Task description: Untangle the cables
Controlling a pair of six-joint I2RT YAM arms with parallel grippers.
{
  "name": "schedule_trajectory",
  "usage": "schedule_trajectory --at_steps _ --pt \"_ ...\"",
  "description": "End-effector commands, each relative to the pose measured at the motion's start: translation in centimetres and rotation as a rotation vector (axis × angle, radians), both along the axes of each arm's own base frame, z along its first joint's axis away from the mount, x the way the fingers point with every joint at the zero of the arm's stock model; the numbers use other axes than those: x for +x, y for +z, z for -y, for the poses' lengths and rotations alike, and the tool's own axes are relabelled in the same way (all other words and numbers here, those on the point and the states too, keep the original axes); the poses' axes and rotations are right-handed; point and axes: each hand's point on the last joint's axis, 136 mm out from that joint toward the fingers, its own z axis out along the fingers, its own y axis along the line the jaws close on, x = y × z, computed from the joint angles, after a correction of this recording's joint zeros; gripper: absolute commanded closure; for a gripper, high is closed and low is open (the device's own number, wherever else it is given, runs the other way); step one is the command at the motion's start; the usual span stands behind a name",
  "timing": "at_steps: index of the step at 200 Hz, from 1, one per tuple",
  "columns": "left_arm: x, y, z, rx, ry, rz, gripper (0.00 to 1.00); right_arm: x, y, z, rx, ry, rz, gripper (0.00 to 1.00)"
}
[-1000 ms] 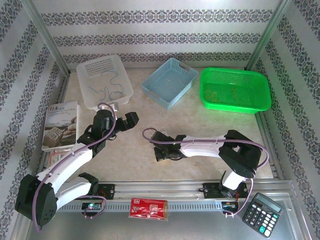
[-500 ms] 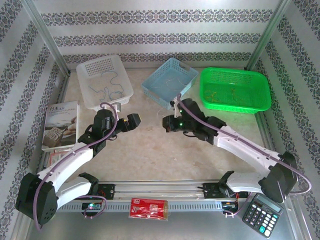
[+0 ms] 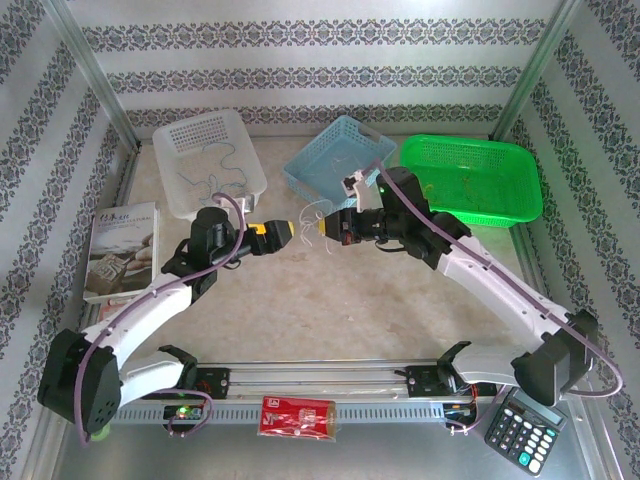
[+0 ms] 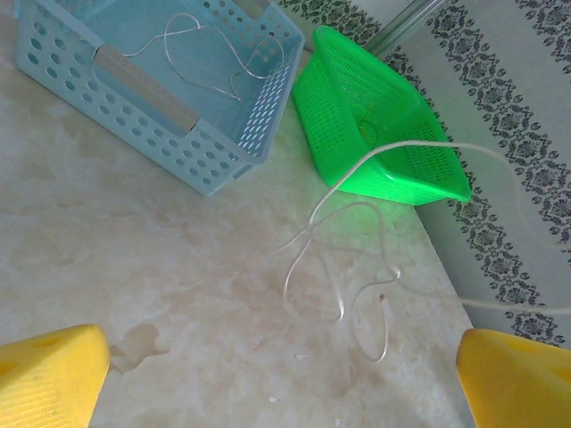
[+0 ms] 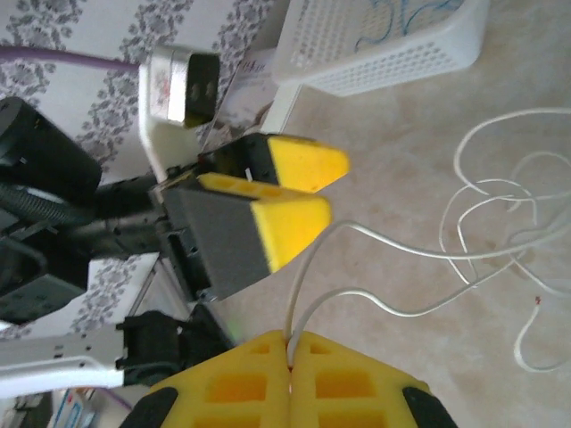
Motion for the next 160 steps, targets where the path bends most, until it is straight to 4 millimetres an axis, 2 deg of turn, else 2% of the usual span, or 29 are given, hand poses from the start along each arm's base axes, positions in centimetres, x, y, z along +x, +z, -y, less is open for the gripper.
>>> schedule_trajectory --at_steps 1,48,84,160 --pt "1.1 2.4 0.3 -0.001 -0.006 0.081 0.0 -1.3 0.3 -0.7 0.03 0.117 0.009 1.0" --pt "0.6 2.9 1.2 0.095 -0.122 0.148 0.0 -2.9 1.0 -1.4 0.08 0.263 0.024 1.0" --pt "0.2 2.1 1.8 0.177 -0.222 0.151 0.0 -3.8 1.1 -1.6 0.115 0.344 0.014 1.0" --pt "-1.2 1.5 4.1 0.146 -0.419 0.15 0.02 -4.3 1.9 -2.0 0.145 0.399 0.027 1.0"
